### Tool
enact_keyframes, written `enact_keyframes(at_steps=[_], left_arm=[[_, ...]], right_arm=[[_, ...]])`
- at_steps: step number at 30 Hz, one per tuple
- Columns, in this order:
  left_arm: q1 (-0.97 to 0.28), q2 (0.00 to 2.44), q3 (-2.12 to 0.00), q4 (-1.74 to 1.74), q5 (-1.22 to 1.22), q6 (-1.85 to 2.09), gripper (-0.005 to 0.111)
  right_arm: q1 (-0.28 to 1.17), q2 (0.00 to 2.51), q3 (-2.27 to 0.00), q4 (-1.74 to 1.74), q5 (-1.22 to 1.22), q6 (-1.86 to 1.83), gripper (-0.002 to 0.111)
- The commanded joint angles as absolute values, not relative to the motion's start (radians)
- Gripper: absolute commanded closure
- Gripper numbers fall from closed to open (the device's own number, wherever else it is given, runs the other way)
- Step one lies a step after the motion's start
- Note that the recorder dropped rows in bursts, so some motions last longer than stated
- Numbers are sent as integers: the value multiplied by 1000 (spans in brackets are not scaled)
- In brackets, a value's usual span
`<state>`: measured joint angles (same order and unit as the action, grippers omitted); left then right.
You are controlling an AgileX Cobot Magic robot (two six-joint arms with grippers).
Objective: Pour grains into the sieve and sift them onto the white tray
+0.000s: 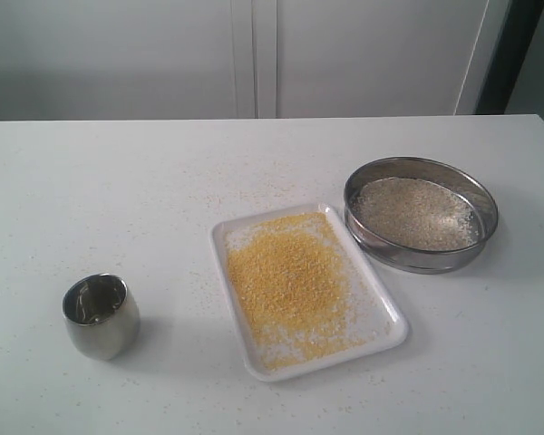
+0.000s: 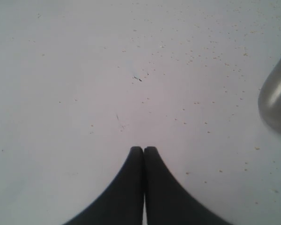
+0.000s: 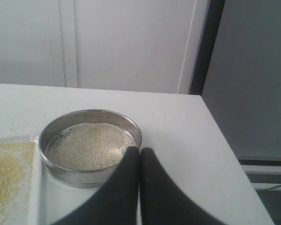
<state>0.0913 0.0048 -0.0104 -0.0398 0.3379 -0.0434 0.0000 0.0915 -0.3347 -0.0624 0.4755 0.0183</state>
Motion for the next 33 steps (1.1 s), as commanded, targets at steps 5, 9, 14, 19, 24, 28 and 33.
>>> enact_keyframes(at_steps=[5,9,14,19,24,28,33], left_arm=[[91,0,0,-52,355,-40,107],[91,0,0,-52,355,-40,107],[91,0,0,-52,355,-40,107],[91,0,0,-52,355,-40,107],[91,0,0,-52,355,-40,107],[91,0,0,-52,355,-40,107],[91,0,0,-52,355,-40,107]], right_arm=[[0,35,-238,-85,461,24,108],[0,16,-180,-85,461,24,108],[0,0,-123,-85,423,24,108],[0,0,-74,-85,413,24,108],[0,0,-43,-85,394,24,108],[0,0,-21,-85,382,24,108],[0,0,0,-85,362,24,108]])
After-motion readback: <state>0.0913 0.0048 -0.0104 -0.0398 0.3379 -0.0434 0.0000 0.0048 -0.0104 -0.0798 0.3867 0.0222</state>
